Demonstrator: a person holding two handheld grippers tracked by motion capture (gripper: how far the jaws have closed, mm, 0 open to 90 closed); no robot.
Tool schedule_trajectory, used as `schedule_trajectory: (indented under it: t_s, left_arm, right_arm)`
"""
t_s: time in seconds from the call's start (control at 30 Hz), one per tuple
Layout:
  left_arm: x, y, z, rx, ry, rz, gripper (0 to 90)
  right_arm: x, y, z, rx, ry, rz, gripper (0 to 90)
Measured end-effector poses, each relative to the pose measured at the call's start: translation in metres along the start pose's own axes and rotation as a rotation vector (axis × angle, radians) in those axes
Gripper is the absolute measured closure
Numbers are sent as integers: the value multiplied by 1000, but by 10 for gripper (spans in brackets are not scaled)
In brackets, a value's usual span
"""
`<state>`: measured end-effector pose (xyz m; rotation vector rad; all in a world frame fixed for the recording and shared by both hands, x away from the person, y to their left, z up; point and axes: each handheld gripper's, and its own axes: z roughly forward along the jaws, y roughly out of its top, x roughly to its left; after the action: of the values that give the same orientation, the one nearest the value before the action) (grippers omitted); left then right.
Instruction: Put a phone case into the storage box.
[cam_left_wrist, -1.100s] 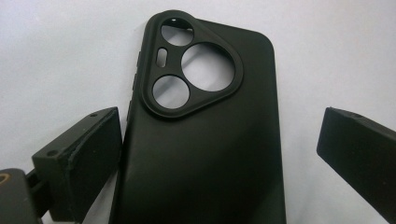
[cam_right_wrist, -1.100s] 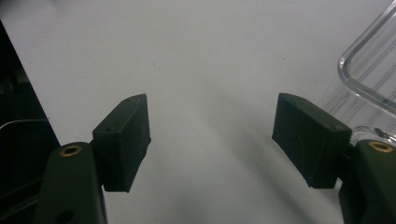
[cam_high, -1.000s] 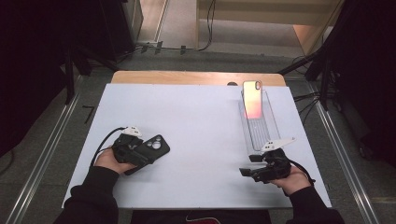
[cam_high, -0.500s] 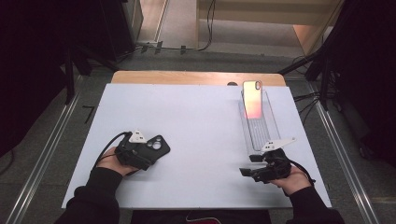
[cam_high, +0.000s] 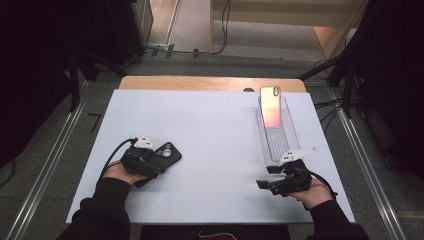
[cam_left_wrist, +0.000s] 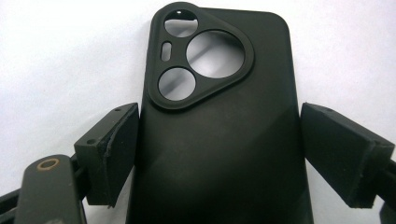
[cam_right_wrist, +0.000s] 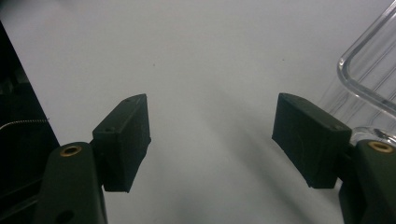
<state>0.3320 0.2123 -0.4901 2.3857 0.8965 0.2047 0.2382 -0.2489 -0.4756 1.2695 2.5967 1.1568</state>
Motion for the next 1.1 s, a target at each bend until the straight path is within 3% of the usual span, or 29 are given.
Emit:
schedule_trajectory:
  t_s: [0.2, 0.57, 0.87, 1.1]
  left_arm:
    - [2, 5, -13, -42, -22, -39, 152]
    - [-14, 19, -36, -103, -67, -77, 152]
    - [-22, 32, -36, -114, -98, -110, 151]
    - [-36, 46, -29, -128, -121, -106, 151]
  right_arm:
    - [0, 0, 0, -2, 0, 1, 257]
    - [0, 0, -1, -11, -6, -5, 257]
    - [1, 2, -1, -30, 2, -4, 249]
    - [3, 5, -1, -51, 10, -6, 245]
